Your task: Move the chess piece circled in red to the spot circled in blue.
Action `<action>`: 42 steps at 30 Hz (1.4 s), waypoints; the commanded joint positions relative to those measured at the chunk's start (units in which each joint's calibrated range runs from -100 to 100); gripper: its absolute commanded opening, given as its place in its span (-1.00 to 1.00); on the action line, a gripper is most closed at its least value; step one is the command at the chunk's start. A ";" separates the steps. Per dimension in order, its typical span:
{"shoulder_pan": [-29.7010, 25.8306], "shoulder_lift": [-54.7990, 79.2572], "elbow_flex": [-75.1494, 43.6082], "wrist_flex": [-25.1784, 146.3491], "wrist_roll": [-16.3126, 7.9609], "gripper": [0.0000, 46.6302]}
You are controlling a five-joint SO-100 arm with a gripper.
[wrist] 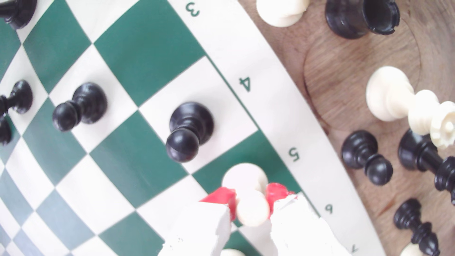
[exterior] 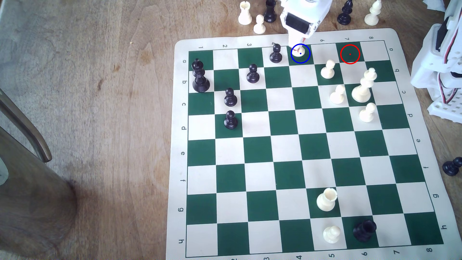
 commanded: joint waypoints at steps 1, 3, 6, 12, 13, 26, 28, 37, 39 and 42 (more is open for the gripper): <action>0.89 -1.54 -0.34 -1.19 0.39 -1.00; 1.21 -1.20 -0.34 -1.19 0.63 -1.00; 1.52 -0.86 -0.25 -1.19 0.78 -1.00; 0.11 -0.52 1.11 -1.52 0.63 -1.00; 0.03 -0.52 1.29 -1.68 0.59 -1.00; 1.21 -1.97 1.92 -3.07 -0.39 -0.46; 1.75 -5.11 4.37 -5.78 -0.83 -0.35; 1.28 -15.21 7.82 -3.98 -0.44 -0.22; 0.89 -17.76 9.63 -2.75 -0.05 -0.22; 0.35 -21.74 12.80 -1.35 0.73 -0.22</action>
